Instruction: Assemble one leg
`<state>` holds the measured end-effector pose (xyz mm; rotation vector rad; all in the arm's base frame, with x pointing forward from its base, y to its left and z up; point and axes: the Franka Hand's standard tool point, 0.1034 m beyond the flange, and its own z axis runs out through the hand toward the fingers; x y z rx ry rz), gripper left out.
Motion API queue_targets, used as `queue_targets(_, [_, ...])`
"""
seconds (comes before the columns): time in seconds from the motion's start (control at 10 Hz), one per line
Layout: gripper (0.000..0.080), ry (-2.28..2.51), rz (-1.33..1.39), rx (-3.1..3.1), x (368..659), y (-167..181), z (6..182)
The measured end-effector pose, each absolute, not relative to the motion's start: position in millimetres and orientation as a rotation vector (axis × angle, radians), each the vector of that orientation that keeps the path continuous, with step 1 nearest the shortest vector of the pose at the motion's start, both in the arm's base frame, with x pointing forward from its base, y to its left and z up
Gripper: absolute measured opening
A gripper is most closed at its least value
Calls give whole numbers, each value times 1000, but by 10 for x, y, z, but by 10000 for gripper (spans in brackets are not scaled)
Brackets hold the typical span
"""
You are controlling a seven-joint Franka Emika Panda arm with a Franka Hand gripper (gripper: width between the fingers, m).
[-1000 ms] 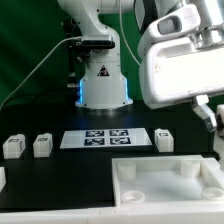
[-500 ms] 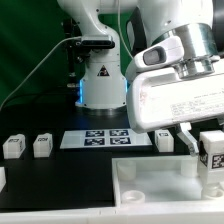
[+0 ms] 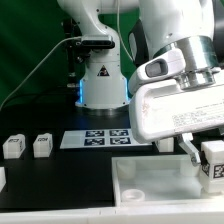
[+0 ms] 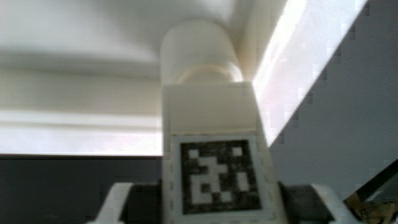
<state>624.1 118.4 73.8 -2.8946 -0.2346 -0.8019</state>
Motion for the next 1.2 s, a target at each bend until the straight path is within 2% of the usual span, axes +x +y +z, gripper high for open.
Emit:
queue_targets(0.1, [294, -222, -902, -2867, 6282, 1183, 735])
queue_targets(0.3, [294, -225, -897, -2869, 6280, 1181, 733])
queue_targets(0.4, [388, -225, -896, -2869, 6279, 1181, 731])
queue_targets(0.5, [565, -226, -896, -2869, 6279, 1181, 730])
queue_targets(0.6, [623, -227, -896, -2869, 6279, 1180, 730])
queue_targets(0.7, [644, -227, -896, -2869, 6279, 1180, 730])
queue_targets(1.2, [649, -231, -896, -2870, 6279, 1180, 729])
